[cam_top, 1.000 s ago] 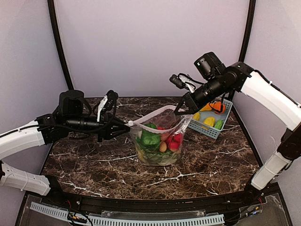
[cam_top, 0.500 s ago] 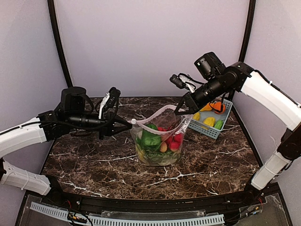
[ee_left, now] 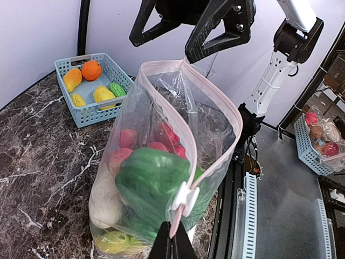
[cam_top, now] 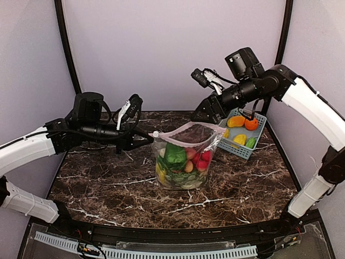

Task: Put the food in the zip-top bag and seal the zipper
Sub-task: Hold the zipper food storage bag at the center of the board, then hold the zipper from the zipper food storage bag.

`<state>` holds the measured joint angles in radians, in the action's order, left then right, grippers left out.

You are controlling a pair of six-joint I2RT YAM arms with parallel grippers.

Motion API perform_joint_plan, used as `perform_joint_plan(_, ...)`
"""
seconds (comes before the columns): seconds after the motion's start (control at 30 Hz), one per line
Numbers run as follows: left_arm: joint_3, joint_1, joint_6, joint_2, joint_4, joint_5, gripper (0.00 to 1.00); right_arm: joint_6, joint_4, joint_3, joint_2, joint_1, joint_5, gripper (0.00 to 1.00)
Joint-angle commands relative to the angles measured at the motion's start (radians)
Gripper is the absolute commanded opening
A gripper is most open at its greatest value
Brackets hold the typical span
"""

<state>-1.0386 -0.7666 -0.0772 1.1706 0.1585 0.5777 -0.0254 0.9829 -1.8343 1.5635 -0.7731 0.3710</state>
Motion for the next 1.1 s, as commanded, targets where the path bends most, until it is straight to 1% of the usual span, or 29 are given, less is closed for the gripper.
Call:
perform_joint_plan(0.0, -0.056, 0.005, 0.06, 0.01, 0.055, 0.02, 0.01, -0.065, -0.122, -0.01, -0.023, -0.034, -0.005, 0.71)
perform_joint_plan(0.13, -0.062, 0.014, 0.108, 0.023, 0.073, 0.029, 0.01, -0.104, -0.197, 0.014, -0.016, -0.084, 0.052, 0.69)
perform_joint_plan(0.23, -0.043, 0.024, 0.1, 0.024, 0.035, 0.056, 0.01, -0.118, -0.248, 0.027, -0.004, -0.103, 0.124, 0.66)
perform_joint_plan(0.33, -0.024, 0.036, 0.085, 0.019, 0.013, 0.084, 0.01, -0.131, -0.266, 0.019, 0.028, -0.125, 0.169, 0.62)
perform_joint_plan(0.47, -0.016, 0.049, 0.082, 0.014, 0.004, 0.084, 0.01, -0.141, -0.281, 0.012, 0.069, -0.147, 0.205, 0.56)
perform_joint_plan(0.63, -0.014, 0.056, 0.082, 0.02, -0.002, 0.099, 0.01, -0.14, -0.279, -0.01, 0.121, -0.162, 0.225, 0.47)
perform_joint_plan(0.7, -0.014, 0.056, 0.083, 0.022, -0.001, 0.104, 0.01, -0.139, -0.28, -0.016, 0.14, -0.168, 0.23, 0.44)
perform_joint_plan(0.83, -0.014, 0.057, 0.083, 0.022, -0.002, 0.105, 0.01, -0.139, -0.281, -0.024, 0.168, -0.179, 0.23, 0.35)
perform_joint_plan(1.07, -0.013, 0.06, 0.083, 0.015, -0.002, 0.105, 0.01, -0.136, -0.28, -0.042, 0.205, -0.19, 0.241, 0.27)
